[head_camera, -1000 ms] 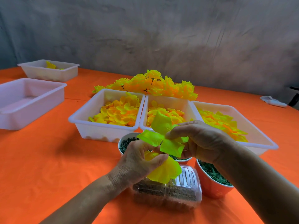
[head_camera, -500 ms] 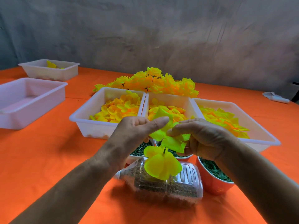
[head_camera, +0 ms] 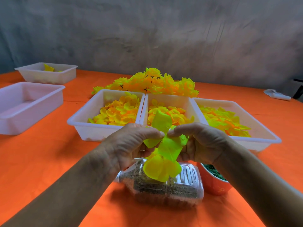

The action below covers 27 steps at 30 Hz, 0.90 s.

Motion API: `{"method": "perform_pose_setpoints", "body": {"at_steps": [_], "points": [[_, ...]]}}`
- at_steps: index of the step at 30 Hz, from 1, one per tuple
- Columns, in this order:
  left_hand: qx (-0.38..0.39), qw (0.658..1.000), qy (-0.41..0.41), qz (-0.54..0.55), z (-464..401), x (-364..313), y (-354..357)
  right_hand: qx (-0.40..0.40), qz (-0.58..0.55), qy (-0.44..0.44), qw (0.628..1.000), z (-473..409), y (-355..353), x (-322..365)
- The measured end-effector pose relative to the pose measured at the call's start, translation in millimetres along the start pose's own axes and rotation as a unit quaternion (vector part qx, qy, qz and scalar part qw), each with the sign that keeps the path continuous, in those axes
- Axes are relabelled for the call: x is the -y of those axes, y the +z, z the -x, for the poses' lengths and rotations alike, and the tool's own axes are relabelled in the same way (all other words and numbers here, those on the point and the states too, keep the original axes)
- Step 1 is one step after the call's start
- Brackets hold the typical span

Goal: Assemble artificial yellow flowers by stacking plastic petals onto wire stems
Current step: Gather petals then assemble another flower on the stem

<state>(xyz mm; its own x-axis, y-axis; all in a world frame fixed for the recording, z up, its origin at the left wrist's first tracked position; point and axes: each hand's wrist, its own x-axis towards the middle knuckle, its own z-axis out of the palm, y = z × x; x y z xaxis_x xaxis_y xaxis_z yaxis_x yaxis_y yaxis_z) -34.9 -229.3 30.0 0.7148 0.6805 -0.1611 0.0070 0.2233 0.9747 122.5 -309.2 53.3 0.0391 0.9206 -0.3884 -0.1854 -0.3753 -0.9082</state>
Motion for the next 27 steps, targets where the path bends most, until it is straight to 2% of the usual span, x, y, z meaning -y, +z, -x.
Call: {"method": "perform_pose_setpoints", "body": {"at_steps": [9,17,23,27], "points": [[0.006,1.000,0.001,0.008,2,-3,4,0.009,0.003,0.013,1.000,-1,1,0],[0.032,0.998,-0.031,0.036,-1,0,6,0.011,0.023,0.013,1.000,-2,-1,-4],[0.009,1.000,-0.027,0.007,-2,5,5,0.006,0.029,0.018,0.999,-2,0,-7],[-0.044,0.999,-0.013,-0.016,-2,7,4,0.001,0.044,0.014,0.999,-1,-1,-5]]}}
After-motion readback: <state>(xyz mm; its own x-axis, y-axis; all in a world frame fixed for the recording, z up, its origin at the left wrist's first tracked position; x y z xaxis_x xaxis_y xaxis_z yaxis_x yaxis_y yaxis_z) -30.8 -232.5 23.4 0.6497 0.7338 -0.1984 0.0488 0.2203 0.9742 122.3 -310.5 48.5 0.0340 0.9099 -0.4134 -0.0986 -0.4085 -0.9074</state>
